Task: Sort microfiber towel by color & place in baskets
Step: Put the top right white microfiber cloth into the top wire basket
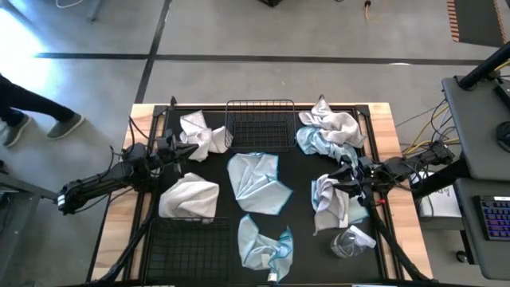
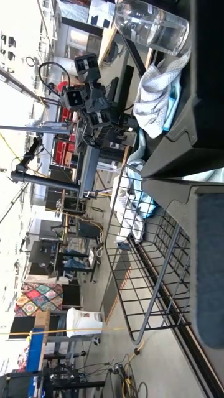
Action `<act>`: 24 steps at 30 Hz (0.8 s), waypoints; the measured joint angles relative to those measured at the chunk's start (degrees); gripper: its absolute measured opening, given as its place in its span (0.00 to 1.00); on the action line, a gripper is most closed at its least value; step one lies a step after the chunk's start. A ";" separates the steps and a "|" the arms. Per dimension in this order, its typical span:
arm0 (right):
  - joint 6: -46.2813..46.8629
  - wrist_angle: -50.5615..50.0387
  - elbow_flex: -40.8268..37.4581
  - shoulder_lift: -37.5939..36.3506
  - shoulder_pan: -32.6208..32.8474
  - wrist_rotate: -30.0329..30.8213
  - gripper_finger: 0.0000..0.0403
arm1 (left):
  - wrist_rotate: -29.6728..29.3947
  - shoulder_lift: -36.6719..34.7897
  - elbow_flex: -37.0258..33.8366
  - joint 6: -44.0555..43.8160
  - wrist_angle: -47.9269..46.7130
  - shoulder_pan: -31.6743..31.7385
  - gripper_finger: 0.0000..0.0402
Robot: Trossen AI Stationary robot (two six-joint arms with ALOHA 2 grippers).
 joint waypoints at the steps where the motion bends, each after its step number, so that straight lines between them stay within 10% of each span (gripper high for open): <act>1: -0.02 0.00 0.00 0.00 0.00 0.00 0.45 | -0.02 0.00 0.00 0.00 -0.02 0.00 0.00; 11: 2.63 0.43 0.00 0.00 0.00 0.59 0.45 | -0.02 0.02 0.00 0.00 -0.02 0.00 0.00; 24: 4.53 0.48 -0.01 0.00 0.00 17.12 0.45 | -0.02 0.01 0.01 -0.64 1.21 0.01 0.00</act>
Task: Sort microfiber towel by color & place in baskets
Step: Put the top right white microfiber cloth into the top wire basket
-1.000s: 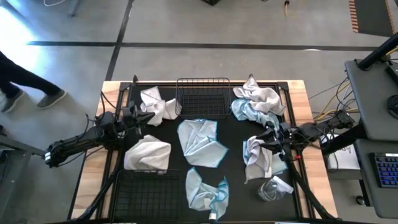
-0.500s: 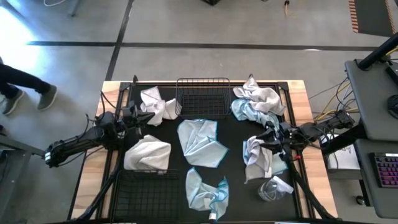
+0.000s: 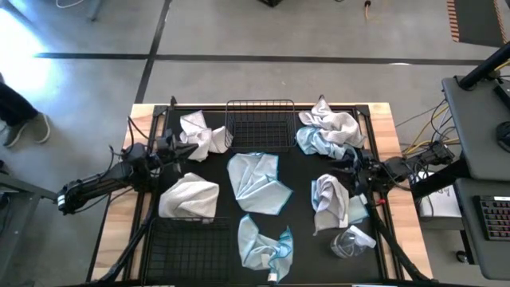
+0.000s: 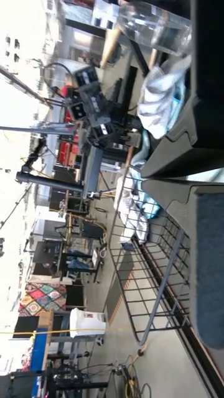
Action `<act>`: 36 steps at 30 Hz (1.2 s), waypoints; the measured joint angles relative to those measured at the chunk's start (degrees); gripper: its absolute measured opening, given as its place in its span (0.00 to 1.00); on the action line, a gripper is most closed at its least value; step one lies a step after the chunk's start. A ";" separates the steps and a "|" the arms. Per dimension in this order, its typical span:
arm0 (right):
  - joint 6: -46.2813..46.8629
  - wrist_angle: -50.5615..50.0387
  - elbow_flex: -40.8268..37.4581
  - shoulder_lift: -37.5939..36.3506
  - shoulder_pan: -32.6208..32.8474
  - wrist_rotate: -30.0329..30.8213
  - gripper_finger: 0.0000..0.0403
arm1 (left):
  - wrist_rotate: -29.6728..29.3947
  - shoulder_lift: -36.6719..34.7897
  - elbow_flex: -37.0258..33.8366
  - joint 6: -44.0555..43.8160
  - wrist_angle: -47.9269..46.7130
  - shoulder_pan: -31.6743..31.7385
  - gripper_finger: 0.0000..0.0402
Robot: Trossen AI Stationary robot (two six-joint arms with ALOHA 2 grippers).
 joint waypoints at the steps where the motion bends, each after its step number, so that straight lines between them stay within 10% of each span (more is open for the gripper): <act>1: -0.02 0.00 -0.01 0.00 0.00 0.46 0.45 | 0.00 -0.01 0.00 -1.04 0.43 0.01 0.00; 36: -5.75 -0.04 -0.01 0.00 0.00 0.82 0.45 | -2.17 -0.01 0.01 -5.66 6.17 0.01 0.00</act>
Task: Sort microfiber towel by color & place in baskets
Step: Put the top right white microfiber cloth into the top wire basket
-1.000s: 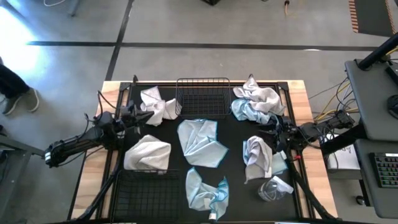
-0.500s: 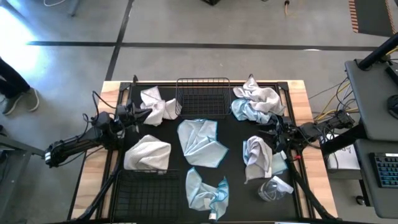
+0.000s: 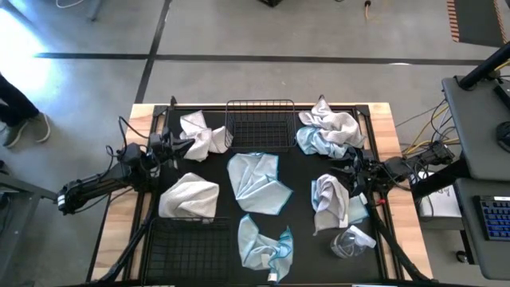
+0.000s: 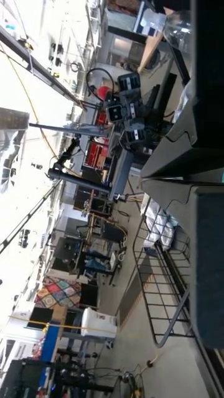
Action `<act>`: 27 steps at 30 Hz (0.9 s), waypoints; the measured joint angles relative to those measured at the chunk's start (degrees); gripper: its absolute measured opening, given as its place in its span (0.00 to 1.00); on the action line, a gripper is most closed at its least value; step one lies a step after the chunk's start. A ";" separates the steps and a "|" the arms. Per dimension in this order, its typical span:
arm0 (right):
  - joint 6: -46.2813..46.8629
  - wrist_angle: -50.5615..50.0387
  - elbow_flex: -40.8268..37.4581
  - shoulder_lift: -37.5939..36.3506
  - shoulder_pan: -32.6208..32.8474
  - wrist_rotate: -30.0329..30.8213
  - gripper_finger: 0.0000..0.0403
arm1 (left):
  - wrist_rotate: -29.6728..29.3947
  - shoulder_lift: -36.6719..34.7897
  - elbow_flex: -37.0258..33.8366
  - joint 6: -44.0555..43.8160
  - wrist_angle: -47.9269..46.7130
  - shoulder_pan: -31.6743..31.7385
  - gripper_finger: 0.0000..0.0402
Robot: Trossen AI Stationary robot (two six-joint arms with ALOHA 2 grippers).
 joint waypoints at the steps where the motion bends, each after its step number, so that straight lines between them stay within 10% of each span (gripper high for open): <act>1: 0.00 0.00 0.02 0.00 0.00 0.00 0.45 | 0.00 0.01 0.00 -0.50 0.00 0.00 0.00; 27: -2.89 0.07 0.00 0.00 0.00 0.01 0.45 | -2.36 0.00 0.00 -2.13 4.45 0.00 0.00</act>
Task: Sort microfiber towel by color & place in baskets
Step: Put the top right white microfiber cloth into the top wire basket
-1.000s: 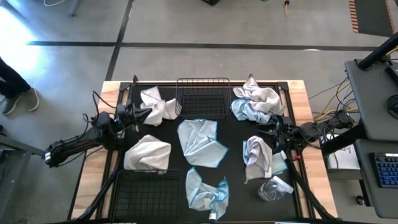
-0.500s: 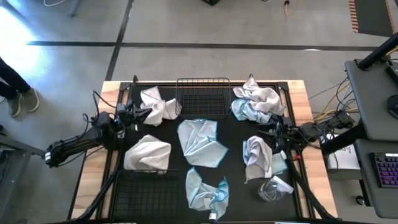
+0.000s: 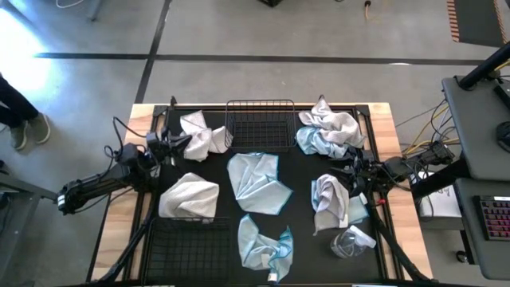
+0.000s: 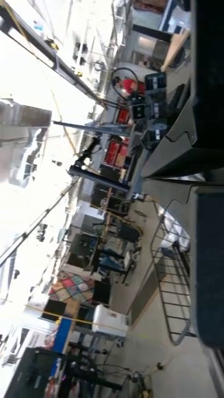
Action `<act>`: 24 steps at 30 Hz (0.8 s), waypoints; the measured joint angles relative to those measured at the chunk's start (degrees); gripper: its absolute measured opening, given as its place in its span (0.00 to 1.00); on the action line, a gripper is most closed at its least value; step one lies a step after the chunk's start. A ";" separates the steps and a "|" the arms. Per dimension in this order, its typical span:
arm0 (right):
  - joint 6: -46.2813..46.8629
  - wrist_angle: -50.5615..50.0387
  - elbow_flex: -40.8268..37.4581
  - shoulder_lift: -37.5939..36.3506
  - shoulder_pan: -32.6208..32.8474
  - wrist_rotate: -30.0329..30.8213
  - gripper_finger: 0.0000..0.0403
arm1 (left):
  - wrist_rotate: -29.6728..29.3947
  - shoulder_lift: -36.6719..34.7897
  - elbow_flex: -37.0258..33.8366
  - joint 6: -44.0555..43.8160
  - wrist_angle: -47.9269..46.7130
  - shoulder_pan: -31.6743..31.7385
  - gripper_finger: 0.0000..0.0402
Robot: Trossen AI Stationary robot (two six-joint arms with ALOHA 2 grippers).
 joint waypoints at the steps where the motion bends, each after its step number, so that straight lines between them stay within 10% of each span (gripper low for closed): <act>1: -0.37 -0.03 0.00 0.00 0.00 -0.01 0.45 | -0.02 0.02 0.00 0.00 0.44 -0.01 0.00; 24: 2.89 0.19 0.00 0.02 0.00 -0.06 0.45 | -0.11 0.07 0.00 -1.93 0.75 0.00 0.00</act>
